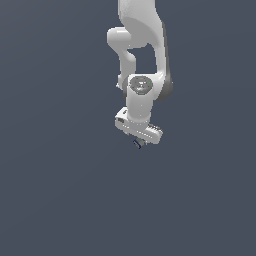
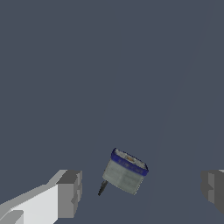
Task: Pick up the object and move it to a goal position.
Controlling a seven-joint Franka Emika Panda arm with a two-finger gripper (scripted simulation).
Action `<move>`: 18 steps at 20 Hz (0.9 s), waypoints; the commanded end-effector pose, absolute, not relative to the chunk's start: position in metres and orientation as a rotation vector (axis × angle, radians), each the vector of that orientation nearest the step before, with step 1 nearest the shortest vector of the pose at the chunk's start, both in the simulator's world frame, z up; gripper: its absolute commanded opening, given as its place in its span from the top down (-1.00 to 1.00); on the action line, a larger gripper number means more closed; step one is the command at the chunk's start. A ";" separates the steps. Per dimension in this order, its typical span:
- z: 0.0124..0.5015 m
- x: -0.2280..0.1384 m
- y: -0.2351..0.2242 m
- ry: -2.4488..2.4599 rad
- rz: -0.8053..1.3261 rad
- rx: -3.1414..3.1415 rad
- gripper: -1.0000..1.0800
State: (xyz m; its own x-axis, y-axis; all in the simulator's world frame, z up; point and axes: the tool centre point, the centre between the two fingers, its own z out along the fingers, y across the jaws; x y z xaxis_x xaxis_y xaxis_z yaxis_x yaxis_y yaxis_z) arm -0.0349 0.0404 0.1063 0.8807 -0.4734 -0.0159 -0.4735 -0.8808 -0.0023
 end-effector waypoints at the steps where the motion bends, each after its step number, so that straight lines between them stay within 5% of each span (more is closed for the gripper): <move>1: 0.100 -0.040 0.046 0.858 0.021 -3.016 -0.92; 18: 0.067 -0.071 0.070 1.356 0.004 -2.833 -0.92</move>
State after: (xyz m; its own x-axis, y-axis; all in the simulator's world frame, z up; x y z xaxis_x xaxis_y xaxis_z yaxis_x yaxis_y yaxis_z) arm -0.0695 0.0685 0.0688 0.6440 -0.7650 -0.0038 -0.7650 -0.6440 0.0005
